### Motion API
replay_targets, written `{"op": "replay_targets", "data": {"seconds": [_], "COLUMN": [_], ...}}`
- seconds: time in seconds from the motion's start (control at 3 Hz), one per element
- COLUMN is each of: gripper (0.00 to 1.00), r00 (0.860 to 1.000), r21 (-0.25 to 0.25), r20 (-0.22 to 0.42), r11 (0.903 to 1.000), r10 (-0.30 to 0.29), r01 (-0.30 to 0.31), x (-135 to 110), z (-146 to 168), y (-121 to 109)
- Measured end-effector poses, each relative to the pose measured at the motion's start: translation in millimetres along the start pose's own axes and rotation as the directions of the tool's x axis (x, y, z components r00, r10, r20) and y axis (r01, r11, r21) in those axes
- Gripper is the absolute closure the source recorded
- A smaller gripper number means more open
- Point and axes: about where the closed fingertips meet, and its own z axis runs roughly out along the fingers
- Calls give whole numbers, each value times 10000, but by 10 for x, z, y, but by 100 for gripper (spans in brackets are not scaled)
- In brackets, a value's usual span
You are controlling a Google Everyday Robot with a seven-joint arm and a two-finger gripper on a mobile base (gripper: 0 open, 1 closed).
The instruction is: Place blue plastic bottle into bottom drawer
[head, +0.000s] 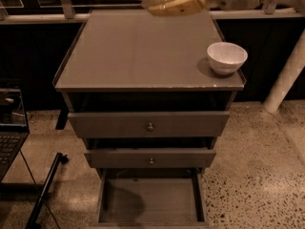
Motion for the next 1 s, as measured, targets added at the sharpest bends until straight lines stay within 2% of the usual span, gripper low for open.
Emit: {"op": "replay_targets", "data": {"seconds": [0.33,0.67,1.0], "gripper": [100,100,100], "r00": [9832,9015,8081], "r21": [1231,1781,1949], "r20": [-648,-1784,-2524], "r11": [9791,9140,8459], "r10": [1709,3942,5323], "r01": [-1620,-3645,-4964], "x": [606,1594,2247], "z": [-232,-552,-677], "y": [344,1117,1808]}}
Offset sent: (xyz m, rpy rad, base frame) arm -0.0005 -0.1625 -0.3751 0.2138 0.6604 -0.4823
